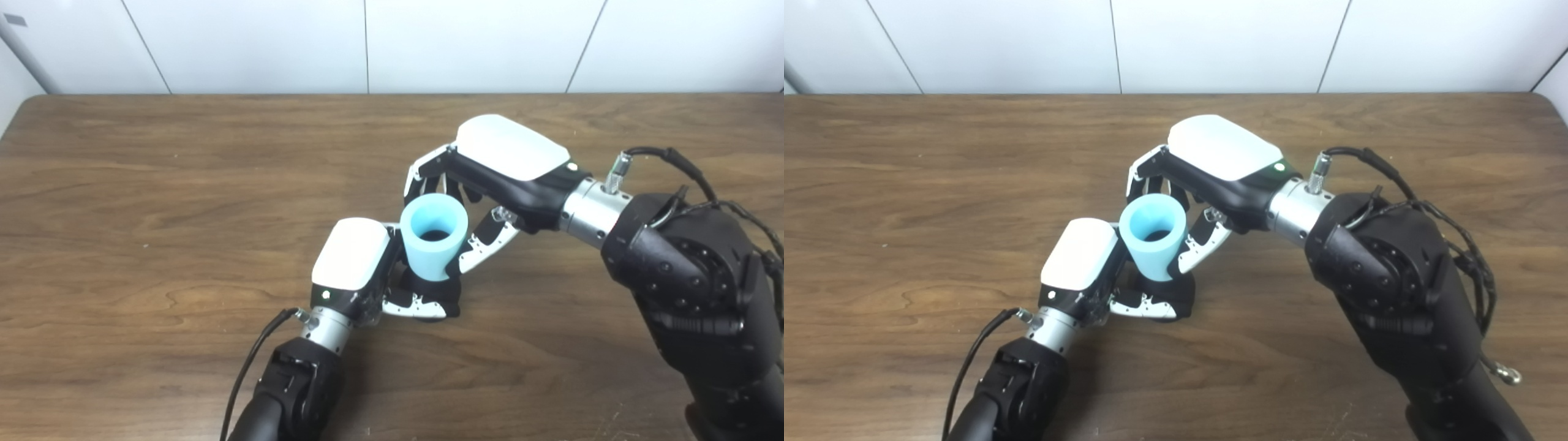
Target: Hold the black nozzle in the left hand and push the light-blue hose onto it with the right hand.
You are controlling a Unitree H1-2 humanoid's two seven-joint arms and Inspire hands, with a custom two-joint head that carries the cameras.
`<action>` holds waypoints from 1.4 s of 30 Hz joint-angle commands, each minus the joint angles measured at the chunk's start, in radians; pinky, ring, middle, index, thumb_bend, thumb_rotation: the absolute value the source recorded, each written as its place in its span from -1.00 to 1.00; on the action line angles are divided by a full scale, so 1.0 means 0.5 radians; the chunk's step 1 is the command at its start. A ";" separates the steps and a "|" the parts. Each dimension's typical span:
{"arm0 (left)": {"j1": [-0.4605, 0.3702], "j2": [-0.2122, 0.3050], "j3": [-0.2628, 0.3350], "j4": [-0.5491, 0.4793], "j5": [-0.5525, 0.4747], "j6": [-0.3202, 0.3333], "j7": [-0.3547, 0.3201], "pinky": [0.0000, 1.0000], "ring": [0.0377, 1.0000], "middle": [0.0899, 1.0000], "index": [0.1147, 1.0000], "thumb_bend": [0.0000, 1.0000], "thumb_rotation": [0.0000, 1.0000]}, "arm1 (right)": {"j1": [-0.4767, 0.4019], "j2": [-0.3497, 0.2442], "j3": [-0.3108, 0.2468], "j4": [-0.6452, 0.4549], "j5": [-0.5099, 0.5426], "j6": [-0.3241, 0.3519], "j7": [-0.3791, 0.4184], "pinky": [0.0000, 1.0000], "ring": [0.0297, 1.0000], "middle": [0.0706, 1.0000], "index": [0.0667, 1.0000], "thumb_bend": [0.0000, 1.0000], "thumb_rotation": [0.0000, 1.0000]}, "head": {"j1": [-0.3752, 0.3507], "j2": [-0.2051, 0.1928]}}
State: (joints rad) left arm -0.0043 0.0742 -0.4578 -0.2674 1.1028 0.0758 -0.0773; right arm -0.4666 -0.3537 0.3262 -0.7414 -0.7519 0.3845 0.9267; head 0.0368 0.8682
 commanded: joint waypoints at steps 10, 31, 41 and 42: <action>0.001 -0.003 -0.022 0.014 0.013 -0.006 0.004 -0.17 -0.12 -0.27 -0.14 0.04 -1.00 | -0.050 -0.113 -0.011 0.013 0.056 -0.114 0.020 0.27 0.54 0.49 0.39 0.99 -0.61 | 0.002 -0.005; -0.008 0.017 -0.012 0.009 0.007 -0.001 -0.018 -0.14 -0.10 -0.27 -0.13 0.04 -1.00 | -0.111 -0.197 -0.169 -0.066 0.262 -0.014 0.071 0.82 0.90 0.84 0.76 1.00 -0.22 | 0.004 -0.008; -0.011 0.027 0.001 0.010 0.017 0.006 -0.035 -0.12 -0.08 -0.25 -0.13 0.05 -1.00 | -0.025 -0.316 -0.294 -0.235 0.325 -0.096 -0.040 0.98 1.00 1.00 0.93 0.76 0.40 | 0.006 -0.010; -0.010 0.027 0.003 0.011 0.014 0.007 -0.036 -0.12 -0.08 -0.26 -0.13 0.05 -1.00 | 0.004 -0.320 -0.302 -0.257 0.315 -0.109 -0.053 0.98 1.00 1.00 0.93 0.74 0.41 | 0.000 -0.012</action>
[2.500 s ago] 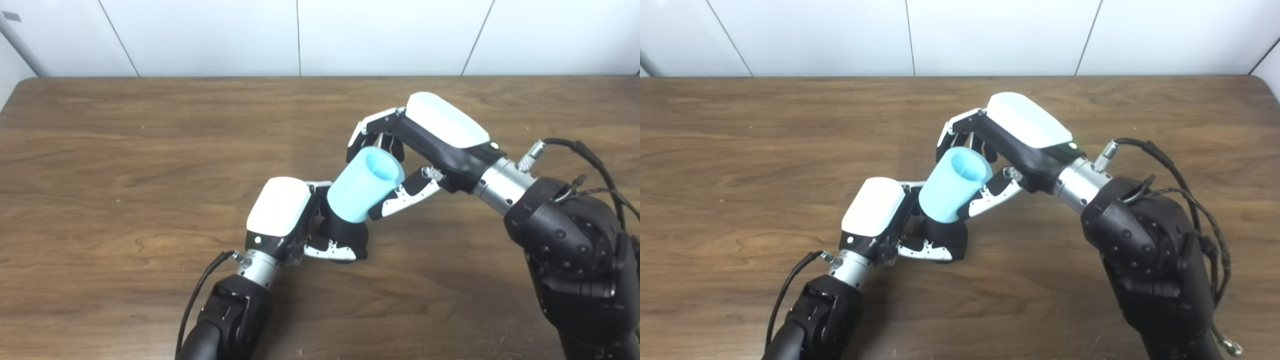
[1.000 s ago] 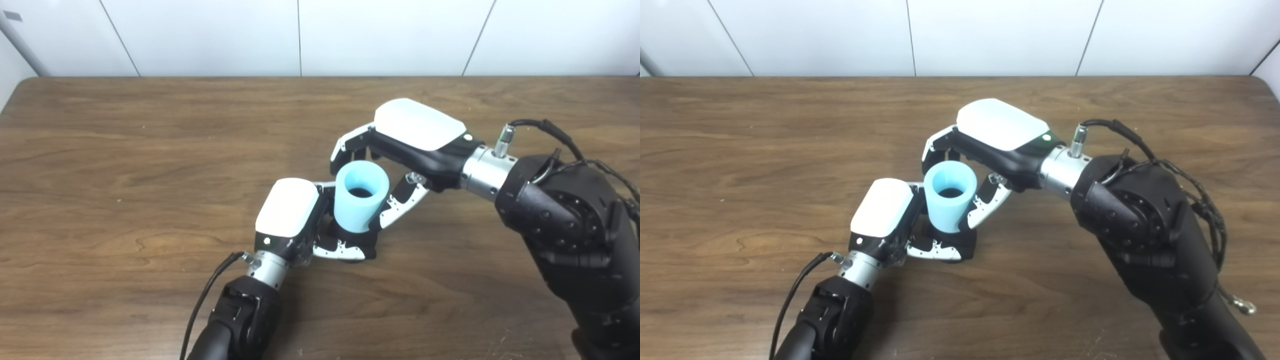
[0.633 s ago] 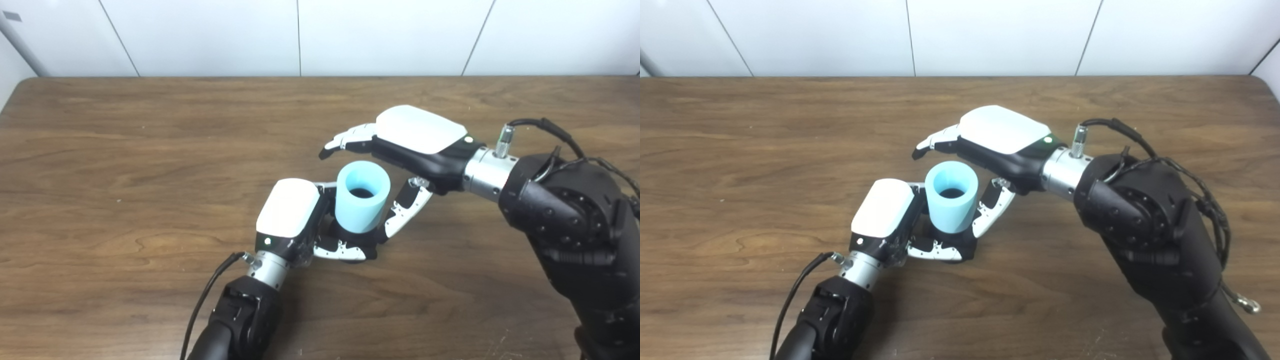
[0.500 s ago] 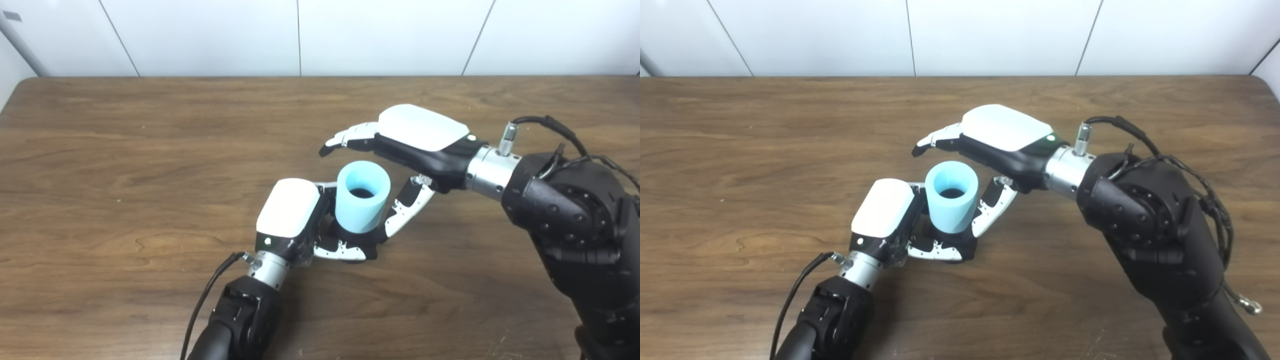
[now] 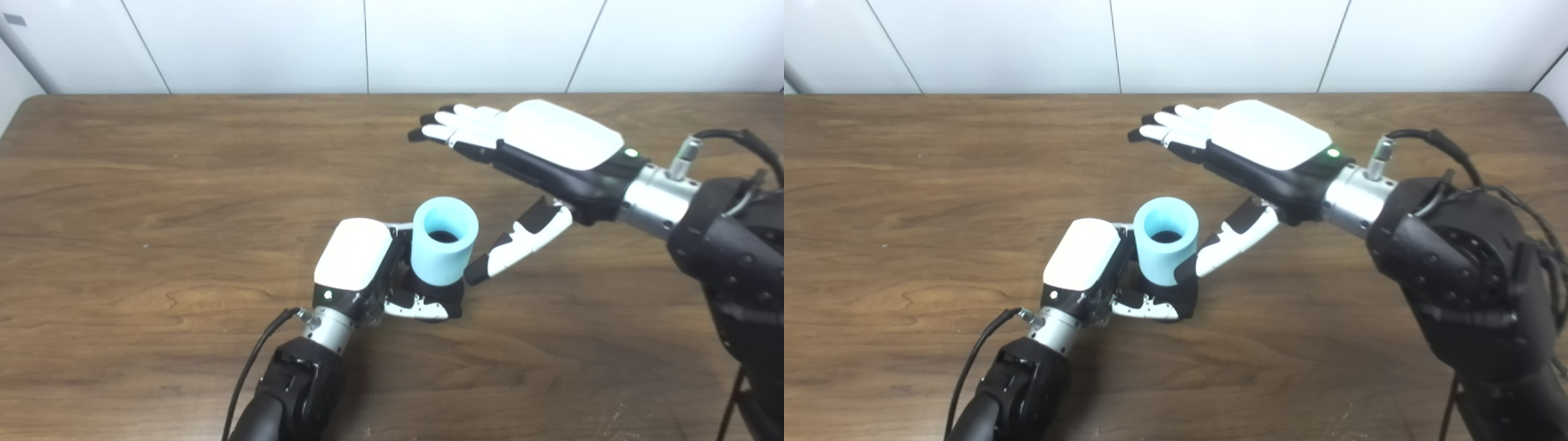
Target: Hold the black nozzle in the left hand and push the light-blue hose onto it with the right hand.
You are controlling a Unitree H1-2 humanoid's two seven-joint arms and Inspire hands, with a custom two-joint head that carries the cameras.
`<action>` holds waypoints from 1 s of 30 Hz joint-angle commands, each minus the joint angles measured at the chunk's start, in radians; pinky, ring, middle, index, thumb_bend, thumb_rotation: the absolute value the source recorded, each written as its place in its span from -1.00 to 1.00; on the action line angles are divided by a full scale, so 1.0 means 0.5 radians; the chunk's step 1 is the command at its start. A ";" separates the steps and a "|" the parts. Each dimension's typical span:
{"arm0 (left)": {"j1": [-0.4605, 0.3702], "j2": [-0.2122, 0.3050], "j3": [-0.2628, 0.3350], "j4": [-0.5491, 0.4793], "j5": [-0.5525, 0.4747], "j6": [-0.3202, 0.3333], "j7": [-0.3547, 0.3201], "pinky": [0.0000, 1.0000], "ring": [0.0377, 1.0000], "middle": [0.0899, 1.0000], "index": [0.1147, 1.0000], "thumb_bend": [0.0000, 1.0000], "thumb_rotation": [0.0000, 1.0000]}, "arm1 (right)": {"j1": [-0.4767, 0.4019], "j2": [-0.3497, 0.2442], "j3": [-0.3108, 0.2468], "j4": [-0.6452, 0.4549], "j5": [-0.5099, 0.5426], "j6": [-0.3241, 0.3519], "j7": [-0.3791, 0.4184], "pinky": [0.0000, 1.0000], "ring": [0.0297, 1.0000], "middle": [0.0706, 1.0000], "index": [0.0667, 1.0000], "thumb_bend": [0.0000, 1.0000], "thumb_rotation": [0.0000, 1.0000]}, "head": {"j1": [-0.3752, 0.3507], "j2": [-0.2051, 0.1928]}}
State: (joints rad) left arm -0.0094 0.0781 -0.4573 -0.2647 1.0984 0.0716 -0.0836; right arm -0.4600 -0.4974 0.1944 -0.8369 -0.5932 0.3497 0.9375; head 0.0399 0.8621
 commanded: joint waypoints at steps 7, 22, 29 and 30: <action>0.006 0.028 0.003 0.013 0.019 0.001 -0.011 -0.13 -0.09 -0.27 -0.13 0.04 -1.00 | 0.278 0.027 -0.051 -0.165 -0.087 -0.242 -0.237 0.89 0.99 1.00 0.92 0.55 0.45 | -0.001 -0.002; -0.002 0.034 -0.001 0.013 0.030 0.009 -0.032 -0.14 -0.09 -0.24 -0.14 0.05 -1.00 | 0.553 0.114 -0.011 -0.185 -0.221 -0.497 -0.261 0.93 1.00 1.00 0.89 0.47 0.82 | -0.010 0.001; 0.002 0.036 -0.003 0.010 0.044 0.019 -0.043 -0.15 -0.10 -0.24 -0.14 0.05 -1.00 | 0.563 0.149 -0.034 -0.184 -0.217 -0.547 -0.291 0.93 1.00 1.00 0.90 0.43 0.88 | -0.013 0.003; 0.002 0.036 -0.003 0.010 0.047 0.021 -0.046 -0.16 -0.11 -0.26 -0.14 0.05 -1.00 | 0.565 0.149 -0.034 -0.184 -0.220 -0.554 -0.290 0.93 1.00 1.00 0.89 0.42 0.89 | -0.013 0.003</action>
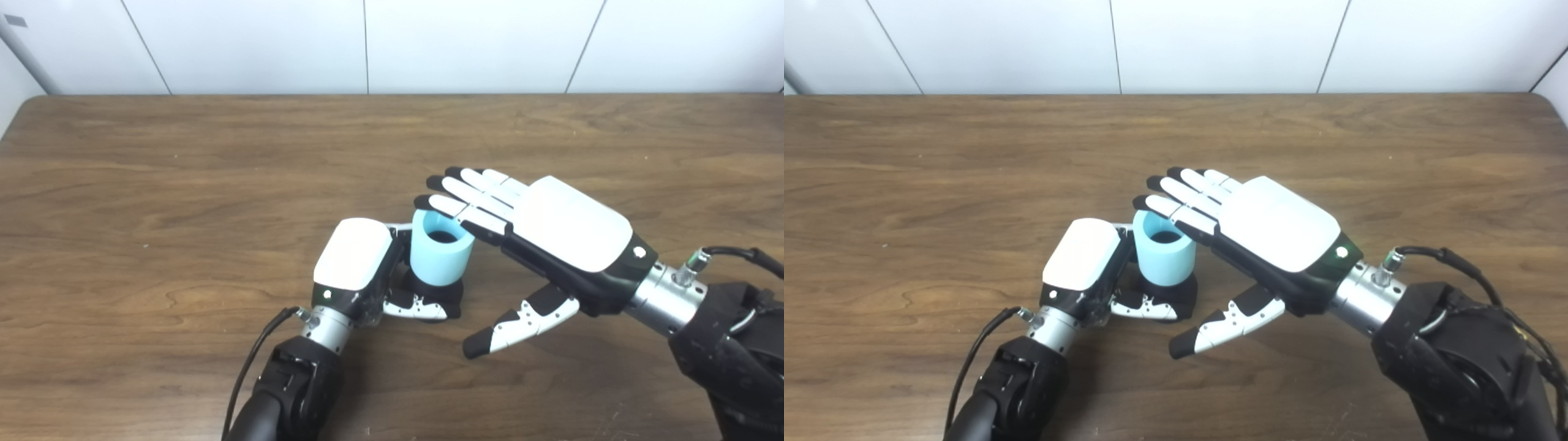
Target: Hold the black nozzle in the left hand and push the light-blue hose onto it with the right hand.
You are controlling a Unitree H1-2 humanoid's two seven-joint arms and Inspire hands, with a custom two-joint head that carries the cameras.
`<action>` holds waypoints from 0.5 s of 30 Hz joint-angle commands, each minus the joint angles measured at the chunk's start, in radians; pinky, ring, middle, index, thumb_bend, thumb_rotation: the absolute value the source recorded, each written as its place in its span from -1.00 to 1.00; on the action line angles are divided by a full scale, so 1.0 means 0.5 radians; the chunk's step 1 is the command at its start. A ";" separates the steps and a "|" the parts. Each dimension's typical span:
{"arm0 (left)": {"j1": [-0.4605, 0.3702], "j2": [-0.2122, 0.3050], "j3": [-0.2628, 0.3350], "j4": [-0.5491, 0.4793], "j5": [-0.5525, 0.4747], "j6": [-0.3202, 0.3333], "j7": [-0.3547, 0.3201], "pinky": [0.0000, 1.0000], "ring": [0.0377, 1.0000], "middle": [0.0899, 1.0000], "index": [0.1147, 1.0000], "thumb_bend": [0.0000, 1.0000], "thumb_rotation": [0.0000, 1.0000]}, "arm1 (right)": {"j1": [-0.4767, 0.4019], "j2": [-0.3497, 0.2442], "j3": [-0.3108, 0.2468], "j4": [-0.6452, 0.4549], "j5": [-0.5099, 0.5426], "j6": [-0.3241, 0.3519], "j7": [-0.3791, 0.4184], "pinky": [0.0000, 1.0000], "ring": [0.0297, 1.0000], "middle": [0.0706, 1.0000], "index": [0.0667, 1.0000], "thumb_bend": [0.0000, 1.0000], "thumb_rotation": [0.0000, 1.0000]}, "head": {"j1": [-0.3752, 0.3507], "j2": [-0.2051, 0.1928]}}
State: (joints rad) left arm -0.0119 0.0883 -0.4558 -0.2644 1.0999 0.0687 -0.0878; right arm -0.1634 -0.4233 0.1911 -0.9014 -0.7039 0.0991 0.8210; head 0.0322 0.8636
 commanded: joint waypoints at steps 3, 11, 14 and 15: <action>0.004 0.015 -0.007 0.012 0.051 0.028 -0.034 -0.15 -0.11 -0.24 -0.14 0.05 -1.00 | -0.018 0.009 -0.032 -0.058 0.002 -0.060 -0.051 0.92 1.00 1.00 0.88 0.42 0.87 | 0.002 0.000; 0.004 0.012 -0.015 0.016 0.064 0.043 -0.049 -0.14 -0.09 -0.25 -0.14 0.05 -1.00 | -0.029 0.035 -0.055 -0.085 0.021 -0.051 -0.025 0.89 1.00 1.00 0.86 0.40 0.80 | 0.002 0.000; 0.002 0.017 -0.017 0.018 0.068 0.045 -0.050 -0.14 -0.08 -0.24 -0.14 0.05 -1.00 | -0.042 0.029 -0.074 -0.093 0.052 -0.054 -0.016 0.89 1.00 1.00 0.87 0.38 0.81 | 0.002 0.000; 0.001 0.017 -0.017 0.020 0.069 0.047 -0.050 -0.13 -0.08 -0.23 -0.14 0.05 -1.00 | -0.046 0.026 -0.081 -0.095 0.066 -0.054 -0.011 0.88 1.00 1.00 0.87 0.38 0.82 | 0.002 0.000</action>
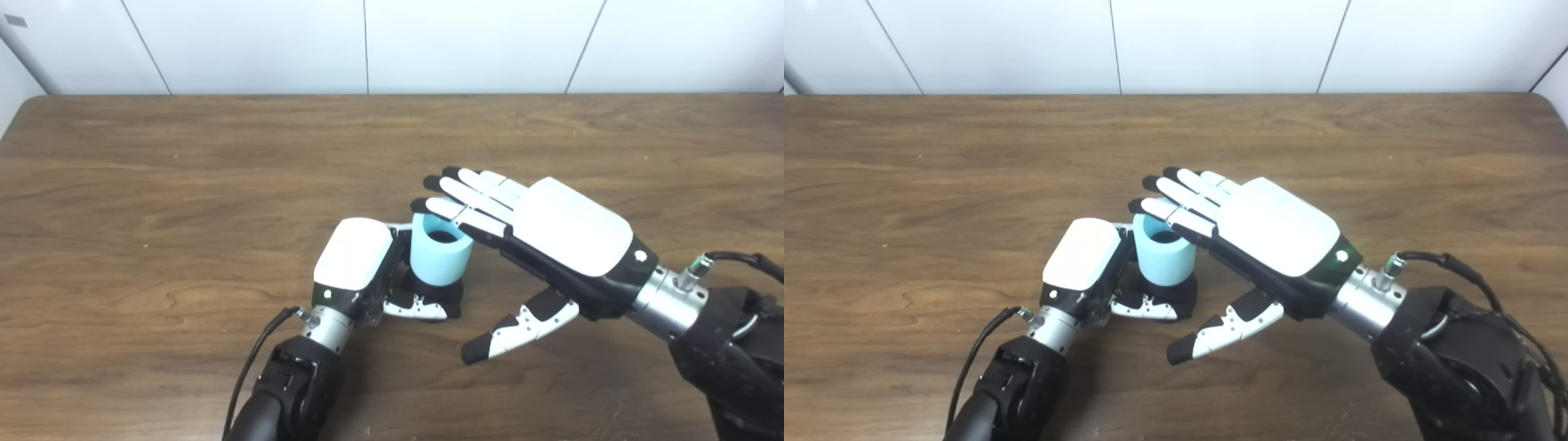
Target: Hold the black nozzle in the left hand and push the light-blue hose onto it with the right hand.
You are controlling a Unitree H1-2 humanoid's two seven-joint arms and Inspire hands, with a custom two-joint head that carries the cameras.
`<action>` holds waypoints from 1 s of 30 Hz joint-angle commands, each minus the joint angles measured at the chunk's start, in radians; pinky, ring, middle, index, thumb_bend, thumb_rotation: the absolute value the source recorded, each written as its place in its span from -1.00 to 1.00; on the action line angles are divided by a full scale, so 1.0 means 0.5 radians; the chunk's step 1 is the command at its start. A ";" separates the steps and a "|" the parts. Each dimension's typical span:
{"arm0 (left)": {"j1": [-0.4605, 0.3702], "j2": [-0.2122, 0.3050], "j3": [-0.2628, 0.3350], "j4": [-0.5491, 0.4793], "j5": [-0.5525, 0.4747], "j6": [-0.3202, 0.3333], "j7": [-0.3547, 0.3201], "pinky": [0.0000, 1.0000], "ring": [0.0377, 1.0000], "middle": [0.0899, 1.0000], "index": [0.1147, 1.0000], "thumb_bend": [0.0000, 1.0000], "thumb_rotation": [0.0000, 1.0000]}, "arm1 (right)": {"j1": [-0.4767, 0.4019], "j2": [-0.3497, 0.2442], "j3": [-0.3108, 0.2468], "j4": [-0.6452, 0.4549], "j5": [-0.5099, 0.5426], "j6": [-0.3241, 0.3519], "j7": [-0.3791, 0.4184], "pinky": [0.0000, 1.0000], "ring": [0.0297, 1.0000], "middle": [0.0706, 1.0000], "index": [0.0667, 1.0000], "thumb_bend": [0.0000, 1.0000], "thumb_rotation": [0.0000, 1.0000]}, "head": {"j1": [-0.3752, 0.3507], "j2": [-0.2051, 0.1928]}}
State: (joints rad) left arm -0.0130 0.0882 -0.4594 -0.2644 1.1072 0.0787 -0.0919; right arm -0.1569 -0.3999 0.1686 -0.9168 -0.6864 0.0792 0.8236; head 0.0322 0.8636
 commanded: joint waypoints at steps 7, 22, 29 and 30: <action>-0.005 0.020 -0.008 0.030 0.060 0.029 -0.035 -0.14 -0.08 -0.19 -0.15 0.05 -1.00 | -0.087 -0.034 -0.083 -0.066 0.092 -0.032 0.048 0.78 0.97 0.99 0.86 0.37 0.88 | 0.003 0.016; -0.011 0.012 -0.008 0.032 0.055 0.037 -0.030 -0.13 -0.06 -0.15 -0.16 0.05 -1.00 | -0.048 -0.040 -0.071 -0.061 0.055 -0.029 0.112 0.75 0.93 0.93 0.80 0.42 0.74 | 0.012 0.021; -0.016 0.010 -0.018 0.035 0.074 0.040 -0.030 -0.11 -0.03 -0.14 -0.16 0.05 -1.00 | -0.032 -0.049 -0.065 -0.048 0.073 -0.046 0.091 0.71 0.91 0.90 0.75 0.42 0.71 | 0.015 0.022; -0.017 0.008 -0.018 0.036 0.074 0.043 -0.031 -0.11 -0.03 -0.13 -0.16 0.05 -1.00 | -0.030 -0.052 -0.065 -0.046 0.072 -0.050 0.090 0.70 0.90 0.90 0.74 0.42 0.70 | 0.016 0.021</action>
State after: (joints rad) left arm -0.0203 0.0885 -0.4637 -0.2618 1.1127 0.0856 -0.0917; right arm -0.1561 -0.4049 0.1432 -0.9238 -0.6574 0.0712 0.8893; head 0.0383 0.8744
